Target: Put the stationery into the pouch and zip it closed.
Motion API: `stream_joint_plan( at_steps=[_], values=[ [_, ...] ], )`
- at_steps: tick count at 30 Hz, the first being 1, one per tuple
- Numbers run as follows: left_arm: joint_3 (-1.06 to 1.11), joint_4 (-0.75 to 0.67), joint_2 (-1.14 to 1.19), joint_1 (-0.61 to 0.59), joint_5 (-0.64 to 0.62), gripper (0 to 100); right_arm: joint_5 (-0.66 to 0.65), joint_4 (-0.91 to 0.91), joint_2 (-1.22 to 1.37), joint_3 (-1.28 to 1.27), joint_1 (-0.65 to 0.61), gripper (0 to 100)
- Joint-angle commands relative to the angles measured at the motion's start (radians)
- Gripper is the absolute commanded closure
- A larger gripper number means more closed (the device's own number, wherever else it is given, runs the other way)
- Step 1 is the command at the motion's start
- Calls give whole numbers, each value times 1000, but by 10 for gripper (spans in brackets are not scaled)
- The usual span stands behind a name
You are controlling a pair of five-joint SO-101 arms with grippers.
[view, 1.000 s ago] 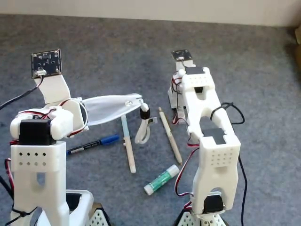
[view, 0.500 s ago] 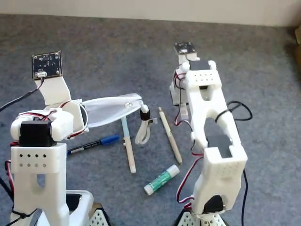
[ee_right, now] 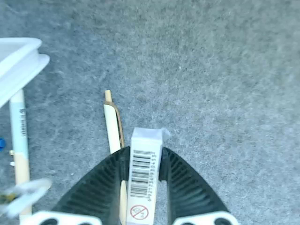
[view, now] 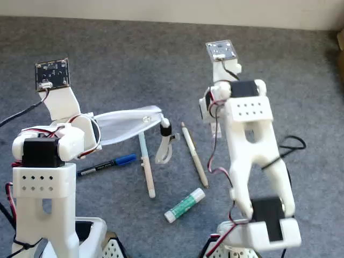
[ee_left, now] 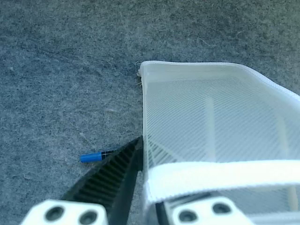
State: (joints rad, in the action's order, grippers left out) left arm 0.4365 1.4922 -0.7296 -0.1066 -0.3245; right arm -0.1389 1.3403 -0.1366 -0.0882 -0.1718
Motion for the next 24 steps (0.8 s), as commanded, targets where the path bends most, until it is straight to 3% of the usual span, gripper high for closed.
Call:
stream_joint_plan(
  at_steps=[1,19,24],
  values=[
    [4,-9,19,-12,-23,993,-9,1,-162,-31,-25,994],
    [5,-9,19,-13,-23,993,-9,-1,-598,-239,-113,994],
    [5,-9,19,-13,-23,993,-5,-94,-710,-354,-136,994]
  ],
)
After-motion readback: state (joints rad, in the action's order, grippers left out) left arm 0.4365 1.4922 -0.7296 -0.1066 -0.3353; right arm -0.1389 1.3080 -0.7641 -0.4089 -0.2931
